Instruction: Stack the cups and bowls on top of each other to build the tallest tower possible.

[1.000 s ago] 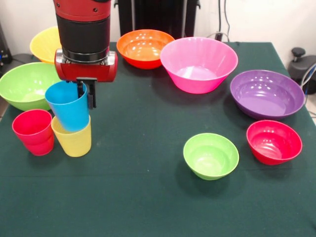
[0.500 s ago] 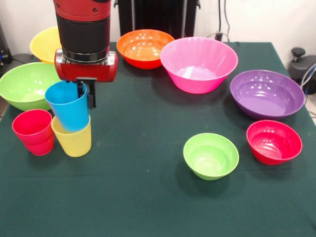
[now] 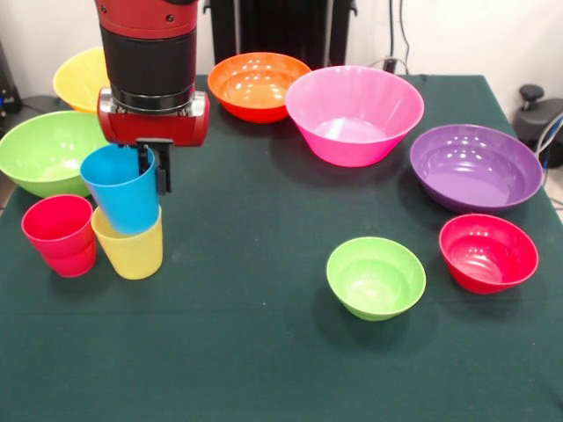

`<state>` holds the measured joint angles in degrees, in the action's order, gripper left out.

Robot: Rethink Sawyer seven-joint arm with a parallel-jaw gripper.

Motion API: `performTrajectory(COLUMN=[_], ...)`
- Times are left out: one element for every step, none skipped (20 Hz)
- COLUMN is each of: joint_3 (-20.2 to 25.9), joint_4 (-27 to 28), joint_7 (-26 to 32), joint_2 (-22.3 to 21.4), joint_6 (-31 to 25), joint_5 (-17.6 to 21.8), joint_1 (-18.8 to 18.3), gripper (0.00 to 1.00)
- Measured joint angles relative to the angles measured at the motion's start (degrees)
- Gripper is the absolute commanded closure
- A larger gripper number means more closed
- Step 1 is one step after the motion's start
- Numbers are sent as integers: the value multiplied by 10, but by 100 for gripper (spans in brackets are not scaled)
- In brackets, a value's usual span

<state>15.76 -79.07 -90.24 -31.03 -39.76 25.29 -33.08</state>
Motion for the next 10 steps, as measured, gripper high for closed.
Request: performTrajectory(joint_3=[0, 0, 0, 0, 0, 0, 0, 0, 0, 0], joint_4=[0, 0, 0, 0, 0, 0, 0, 0, 0, 0], joint_7=[0, 0, 0, 0, 0, 0, 0, 0, 0, 0], joint_2=[0, 0, 0, 0, 0, 0, 0, 1, 1, 1], joint_6=[1, 3, 6, 7, 10, 12, 15, 15, 20, 22], joint_5=[2, 5, 11, 16, 20, 25, 27, 29, 34, 36], joint_1=[0, 0, 0, 0, 0, 0, 0, -1, -1, -1], gripper=[100, 100, 100, 100, 100, 100, 100, 100, 100, 100])
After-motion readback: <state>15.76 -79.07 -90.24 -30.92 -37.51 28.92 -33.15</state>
